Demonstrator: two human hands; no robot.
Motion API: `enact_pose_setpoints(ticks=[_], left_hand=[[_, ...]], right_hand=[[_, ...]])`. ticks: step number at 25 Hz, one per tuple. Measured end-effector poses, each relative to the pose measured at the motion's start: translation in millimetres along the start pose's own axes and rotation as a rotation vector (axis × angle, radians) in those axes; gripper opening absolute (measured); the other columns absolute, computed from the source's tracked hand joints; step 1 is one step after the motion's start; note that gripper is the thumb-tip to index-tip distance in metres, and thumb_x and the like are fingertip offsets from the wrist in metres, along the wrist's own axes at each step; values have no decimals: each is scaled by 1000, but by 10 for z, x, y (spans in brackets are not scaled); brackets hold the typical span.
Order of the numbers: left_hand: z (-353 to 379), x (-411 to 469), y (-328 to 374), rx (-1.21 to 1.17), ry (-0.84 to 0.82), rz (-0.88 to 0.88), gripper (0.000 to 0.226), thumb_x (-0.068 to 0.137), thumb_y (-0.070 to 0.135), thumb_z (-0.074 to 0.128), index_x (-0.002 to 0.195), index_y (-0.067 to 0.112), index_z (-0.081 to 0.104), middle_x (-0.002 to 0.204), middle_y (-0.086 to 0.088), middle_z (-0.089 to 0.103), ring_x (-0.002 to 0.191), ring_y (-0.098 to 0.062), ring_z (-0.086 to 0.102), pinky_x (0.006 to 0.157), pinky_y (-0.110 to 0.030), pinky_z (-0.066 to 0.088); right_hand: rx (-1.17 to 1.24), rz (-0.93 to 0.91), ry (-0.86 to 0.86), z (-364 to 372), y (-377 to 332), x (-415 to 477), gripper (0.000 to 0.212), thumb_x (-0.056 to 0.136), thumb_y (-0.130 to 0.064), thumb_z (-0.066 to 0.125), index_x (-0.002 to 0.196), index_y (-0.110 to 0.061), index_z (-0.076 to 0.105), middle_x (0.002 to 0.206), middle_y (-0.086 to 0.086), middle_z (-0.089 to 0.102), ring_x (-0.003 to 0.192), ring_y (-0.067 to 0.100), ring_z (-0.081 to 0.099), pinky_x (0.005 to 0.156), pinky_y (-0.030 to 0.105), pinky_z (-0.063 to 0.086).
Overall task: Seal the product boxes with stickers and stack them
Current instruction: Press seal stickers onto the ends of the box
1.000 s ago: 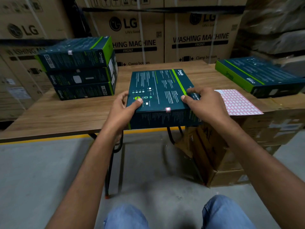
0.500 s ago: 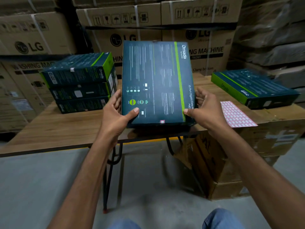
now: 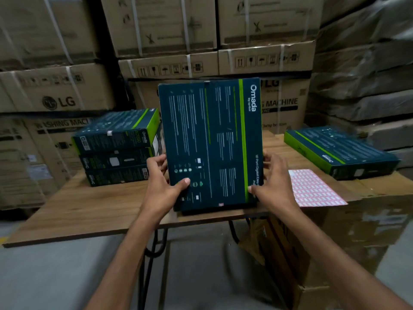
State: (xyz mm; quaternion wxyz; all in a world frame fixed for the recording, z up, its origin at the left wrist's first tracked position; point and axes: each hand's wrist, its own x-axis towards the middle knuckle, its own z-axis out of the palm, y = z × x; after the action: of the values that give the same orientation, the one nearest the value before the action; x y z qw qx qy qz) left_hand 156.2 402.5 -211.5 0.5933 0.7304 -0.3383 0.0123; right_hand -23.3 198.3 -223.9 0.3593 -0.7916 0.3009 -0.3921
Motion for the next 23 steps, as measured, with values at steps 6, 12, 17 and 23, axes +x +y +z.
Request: enact_pose_setpoints(ticks=[6, 12, 17, 23], left_hand=[[30, -38, 5, 88, 106, 86, 83, 82, -5, 83, 137, 26, 28, 139, 6, 45, 131, -16, 54, 107, -32, 55], [-96, -91, 582, 65, 103, 294, 108, 82, 43, 81, 161, 28, 9, 156, 17, 32, 140, 6, 39, 109, -4, 31], [-307, 56, 1102, 380, 273, 811, 76, 90, 22, 81, 154, 13, 42, 169, -14, 24, 159, -29, 22, 128, -46, 29], [-421, 44, 1242, 617, 121, 796, 55, 88, 40, 76, 136, 19, 59, 161, -1, 46, 157, -26, 29, 120, -59, 35]], right_hand=[[68, 20, -27, -98, -230, -17, 83, 87, -27, 84, 143, -26, 22, 122, -14, 45, 110, 12, 50, 97, 40, 47], [116, -217, 140, -230, -583, 64, 104, 77, -28, 91, 153, -30, 21, 144, -5, 52, 129, 17, 53, 102, 40, 49], [-76, -486, 374, -315, -732, -32, 124, 76, -19, 92, 164, -15, 5, 170, 11, 18, 156, 25, 23, 115, 43, 40], [-322, -739, 421, -483, -979, -62, 63, 87, -25, 81, 145, -16, 57, 155, 9, 48, 145, 32, 39, 117, 45, 39]])
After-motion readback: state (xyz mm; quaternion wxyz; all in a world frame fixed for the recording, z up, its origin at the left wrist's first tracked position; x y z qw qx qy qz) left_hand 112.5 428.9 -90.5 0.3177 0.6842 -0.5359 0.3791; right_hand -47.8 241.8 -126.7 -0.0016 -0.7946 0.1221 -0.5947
